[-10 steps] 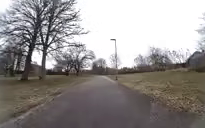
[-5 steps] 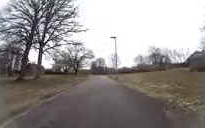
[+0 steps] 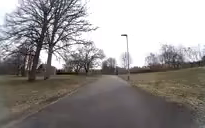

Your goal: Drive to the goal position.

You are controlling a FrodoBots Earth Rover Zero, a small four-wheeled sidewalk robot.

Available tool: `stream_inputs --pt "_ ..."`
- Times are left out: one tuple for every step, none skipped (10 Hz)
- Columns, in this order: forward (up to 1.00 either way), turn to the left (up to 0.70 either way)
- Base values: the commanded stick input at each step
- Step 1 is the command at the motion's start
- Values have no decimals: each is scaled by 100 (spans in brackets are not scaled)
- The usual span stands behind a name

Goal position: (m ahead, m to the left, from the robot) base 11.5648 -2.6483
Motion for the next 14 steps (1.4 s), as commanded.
stream_inputs --pt "100 0" --pt "100 0" --pt "100 0" --pt "100 0" --pt "100 0" --pt "100 0" --pt "100 0" --pt "100 0" --pt "100 0" --pt "100 0" --pt "100 0" --pt "100 0" --pt "100 0" --pt "100 0"
